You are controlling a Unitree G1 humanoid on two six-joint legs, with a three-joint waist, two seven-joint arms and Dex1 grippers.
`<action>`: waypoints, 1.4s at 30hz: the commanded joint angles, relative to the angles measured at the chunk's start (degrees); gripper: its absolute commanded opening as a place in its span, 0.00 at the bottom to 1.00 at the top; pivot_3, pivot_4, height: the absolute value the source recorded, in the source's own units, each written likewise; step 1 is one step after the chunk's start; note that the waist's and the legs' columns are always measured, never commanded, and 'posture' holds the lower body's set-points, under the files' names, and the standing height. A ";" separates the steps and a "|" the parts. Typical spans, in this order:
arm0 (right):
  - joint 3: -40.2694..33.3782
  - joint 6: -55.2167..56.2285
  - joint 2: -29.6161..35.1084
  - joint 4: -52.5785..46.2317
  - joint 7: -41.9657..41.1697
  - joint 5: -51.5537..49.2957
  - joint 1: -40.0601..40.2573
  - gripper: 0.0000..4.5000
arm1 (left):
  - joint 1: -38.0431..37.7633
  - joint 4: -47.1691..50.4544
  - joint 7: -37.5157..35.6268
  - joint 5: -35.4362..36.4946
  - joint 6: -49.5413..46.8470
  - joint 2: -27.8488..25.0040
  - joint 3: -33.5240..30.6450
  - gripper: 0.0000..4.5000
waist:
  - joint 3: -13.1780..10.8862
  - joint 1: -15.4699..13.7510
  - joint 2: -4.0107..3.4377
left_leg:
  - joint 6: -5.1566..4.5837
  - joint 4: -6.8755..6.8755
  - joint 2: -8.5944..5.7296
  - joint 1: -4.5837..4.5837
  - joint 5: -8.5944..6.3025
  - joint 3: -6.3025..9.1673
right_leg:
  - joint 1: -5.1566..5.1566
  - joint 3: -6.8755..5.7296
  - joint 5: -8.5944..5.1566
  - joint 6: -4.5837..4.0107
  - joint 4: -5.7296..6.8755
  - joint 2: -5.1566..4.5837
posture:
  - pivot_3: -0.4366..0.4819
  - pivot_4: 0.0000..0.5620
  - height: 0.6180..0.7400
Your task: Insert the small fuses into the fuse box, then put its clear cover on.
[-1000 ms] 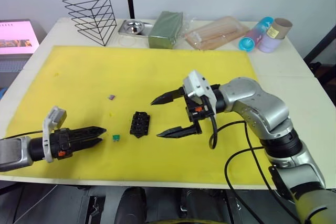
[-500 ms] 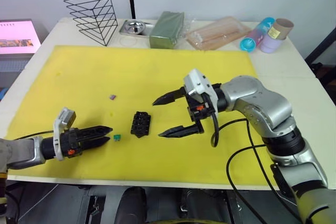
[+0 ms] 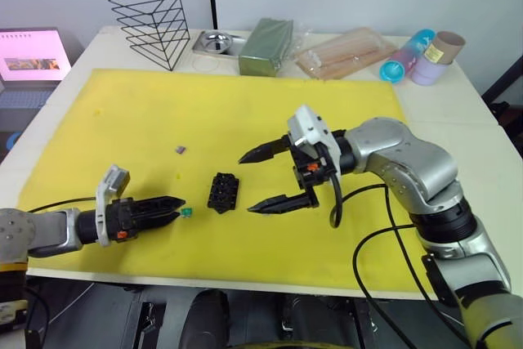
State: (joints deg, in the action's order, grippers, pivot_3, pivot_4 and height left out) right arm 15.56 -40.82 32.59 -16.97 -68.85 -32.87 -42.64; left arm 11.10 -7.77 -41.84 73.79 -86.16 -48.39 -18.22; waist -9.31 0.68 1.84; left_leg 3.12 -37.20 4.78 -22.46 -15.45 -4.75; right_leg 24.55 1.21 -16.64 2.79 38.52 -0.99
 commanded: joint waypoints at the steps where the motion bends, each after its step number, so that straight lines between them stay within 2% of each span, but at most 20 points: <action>1: -1.60 0.17 0.37 -2.34 0.25 -1.00 -0.70 1.00 | 0.34 0.43 -0.25 -1.52 -1.95 1.49 2.09 0.79 | 0.00 -0.01 0.00 | 0.00 0.00 0.00 0.00 0.00 0.00 | 0.00 0.00 0.00 0.00 0.00 0.00 | 0.48 0.27 1.00; 4: -1.63 0.20 0.36 -2.28 0.34 -0.89 -0.73 1.00 | 1.02 0.28 -0.48 -2.54 -2.37 2.14 2.01 0.56 | 0.00 0.03 0.01 | 0.00 -0.01 0.00 0.00 0.00 0.00 | 0.00 0.00 0.00 0.00 0.00 0.00 | 0.48 0.27 1.00; 18: -1.78 0.27 0.52 -2.61 0.88 -0.84 -0.57 1.00 | 0.79 0.08 0.35 -9.37 -1.28 4.58 2.57 0.56 | 0.01 -0.01 -0.01 | 0.00 -0.02 -0.01 0.00 0.00 0.03 | -0.02 -0.01 0.00 0.01 0.00 0.00 | 0.48 0.27 1.00; 21: -1.75 0.32 0.53 -2.63 0.96 -0.82 -0.57 1.00 | -0.16 0.15 0.80 -11.50 -0.19 4.96 3.16 0.41 | 0.03 0.02 -0.05 | 0.00 -0.02 -0.01 0.01 0.00 0.03 | -0.03 0.00 0.00 0.01 0.01 0.00 | 0.48 0.27 1.00; 26: -1.76 0.46 0.57 -2.42 0.92 -0.75 -0.61 1.00 | -2.51 0.75 -0.05 -13.27 0.86 4.33 3.41 0.01 | 0.09 0.19 -0.17 | 0.00 0.01 0.01 0.05 0.00 0.03 | -0.03 0.00 0.00 0.01 0.01 0.02 | 0.48 0.27 1.00; 32: -1.61 0.75 0.41 -2.23 0.91 -0.59 -0.62 1.00 | -4.00 0.60 -1.09 -14.49 2.18 3.76 3.24 0.00 | 0.25 0.46 -0.44 | -0.01 0.04 0.06 0.10 0.00 0.05 | -0.03 0.01 0.00 0.00 0.03 0.10 | 0.48 0.27 1.00; 35: -1.47 1.05 0.21 -1.83 0.82 -0.41 -0.72 1.00 | -4.00 1.77 -1.40 -12.68 1.53 3.96 1.18 0.00 | 0.26 0.47 -0.46 | -0.01 0.05 0.06 0.11 0.00 0.07 | -0.03 0.02 0.00 0.00 0.04 0.13 | 0.48 0.27 1.00; 39: -1.97 -0.04 0.29 -1.15 0.58 -1.23 -1.41 1.00 | -3.78 8.96 -4.11 -5.74 1.57 3.58 -5.60 0.00 | 0.20 0.68 -0.36 | -0.01 0.06 0.09 0.09 0.00 0.08 | -0.02 0.03 -0.01 -0.01 0.04 0.15 | 0.48 0.27 1.00; 42: -2.34 -0.90 0.61 -0.86 0.46 -1.59 -1.84 1.00 | -5.31 16.71 -5.93 -5.04 5.49 2.45 -7.35 0.00 | 0.17 0.47 -0.31 | -0.01 0.06 0.10 0.01 0.00 0.11 | 0.04 0.06 -0.01 -0.01 0.03 0.14 | 0.48 0.27 1.00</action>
State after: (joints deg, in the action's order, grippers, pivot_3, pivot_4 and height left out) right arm 15.15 -41.34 32.79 -17.22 -68.14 -32.96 -42.97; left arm 5.77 4.45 -46.30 66.98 -82.77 -44.97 -22.93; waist -9.13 1.15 1.53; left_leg 3.11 -37.15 4.88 -22.45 -15.46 -4.64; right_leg 24.59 1.28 -16.64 2.79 38.55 -0.87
